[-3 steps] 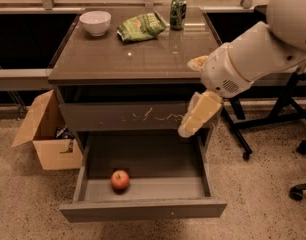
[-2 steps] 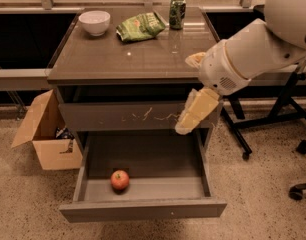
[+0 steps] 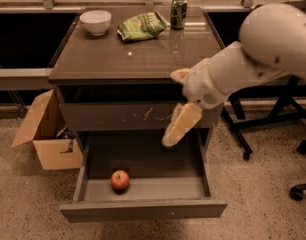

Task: Pick apple from middle drawer and place on counter

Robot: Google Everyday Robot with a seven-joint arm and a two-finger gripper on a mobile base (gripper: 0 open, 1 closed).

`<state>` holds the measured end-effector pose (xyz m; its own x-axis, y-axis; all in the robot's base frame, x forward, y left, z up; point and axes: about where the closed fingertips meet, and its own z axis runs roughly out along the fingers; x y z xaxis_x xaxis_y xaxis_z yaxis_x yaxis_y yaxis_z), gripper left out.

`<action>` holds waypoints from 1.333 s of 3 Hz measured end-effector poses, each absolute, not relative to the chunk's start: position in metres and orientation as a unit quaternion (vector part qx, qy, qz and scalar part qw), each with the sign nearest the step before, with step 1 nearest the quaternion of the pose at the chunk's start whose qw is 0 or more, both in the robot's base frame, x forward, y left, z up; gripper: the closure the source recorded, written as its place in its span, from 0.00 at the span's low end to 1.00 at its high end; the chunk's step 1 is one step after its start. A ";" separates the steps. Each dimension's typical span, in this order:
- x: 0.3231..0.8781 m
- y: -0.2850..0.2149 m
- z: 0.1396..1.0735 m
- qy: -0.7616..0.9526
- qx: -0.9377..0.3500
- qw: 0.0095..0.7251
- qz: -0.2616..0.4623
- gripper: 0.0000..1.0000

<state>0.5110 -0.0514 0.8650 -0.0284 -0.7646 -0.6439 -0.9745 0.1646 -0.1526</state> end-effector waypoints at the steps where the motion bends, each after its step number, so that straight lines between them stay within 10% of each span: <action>1: 0.509 -0.024 0.813 0.675 -0.637 0.310 0.206 0.00; 4: 0.511 0.049 0.687 0.612 -0.608 0.367 0.349 0.00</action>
Offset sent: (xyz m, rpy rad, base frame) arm -0.0062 0.0844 -0.1597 0.2497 0.0838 0.1910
